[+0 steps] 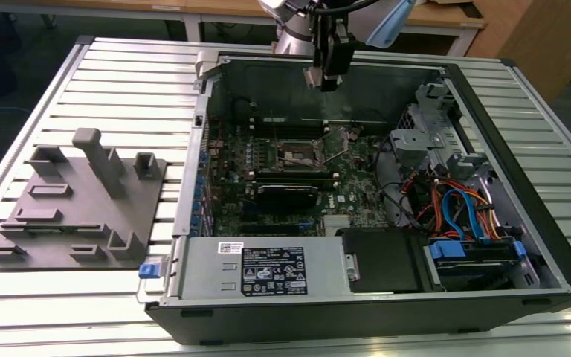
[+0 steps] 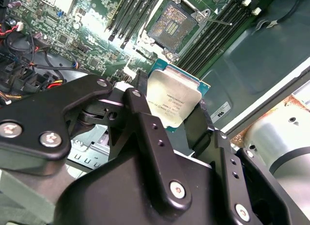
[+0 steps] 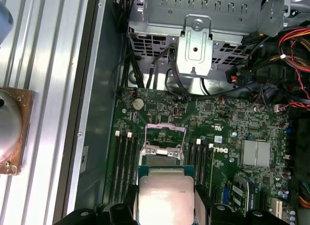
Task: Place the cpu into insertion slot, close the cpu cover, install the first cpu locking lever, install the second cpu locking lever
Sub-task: 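Place the cpu into insertion slot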
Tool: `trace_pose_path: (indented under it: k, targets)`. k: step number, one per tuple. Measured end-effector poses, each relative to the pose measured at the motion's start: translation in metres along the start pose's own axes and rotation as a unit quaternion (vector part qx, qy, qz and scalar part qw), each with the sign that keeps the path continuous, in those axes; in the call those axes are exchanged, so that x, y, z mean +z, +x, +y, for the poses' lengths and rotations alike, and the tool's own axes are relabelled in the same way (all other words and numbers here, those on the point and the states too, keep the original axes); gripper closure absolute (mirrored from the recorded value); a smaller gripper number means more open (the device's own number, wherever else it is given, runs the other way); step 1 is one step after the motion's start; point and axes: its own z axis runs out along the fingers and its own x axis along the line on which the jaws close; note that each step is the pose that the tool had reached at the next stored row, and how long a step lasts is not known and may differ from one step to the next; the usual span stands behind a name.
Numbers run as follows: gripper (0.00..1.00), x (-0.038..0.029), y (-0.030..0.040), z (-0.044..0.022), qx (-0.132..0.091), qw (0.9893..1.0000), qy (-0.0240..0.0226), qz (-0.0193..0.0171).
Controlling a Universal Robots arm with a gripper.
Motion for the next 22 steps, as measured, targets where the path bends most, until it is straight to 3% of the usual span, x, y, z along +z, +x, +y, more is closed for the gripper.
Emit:
trace_pose_path:
  k: [5, 8, 17, 20, 22]
  targets:
    - [0.46, 0.0008, 0.0000, -0.0001, 0.002, 1.0000, -0.0001, -0.0001]
    - [0.46, 0.0030, -0.0001, -0.0003, 0.017, 0.9998, -0.0004, -0.0015]
    - [0.46, 0.0192, 0.0002, -0.0017, 0.022, 0.9998, 0.0007, -0.0018]
    - [0.46, 0.0221, 0.0005, -0.0020, 0.023, 0.9997, 0.0096, -0.0012]
    - [0.46, 0.0251, 0.0008, -0.0022, 0.023, 0.9997, 0.0127, -0.0010]
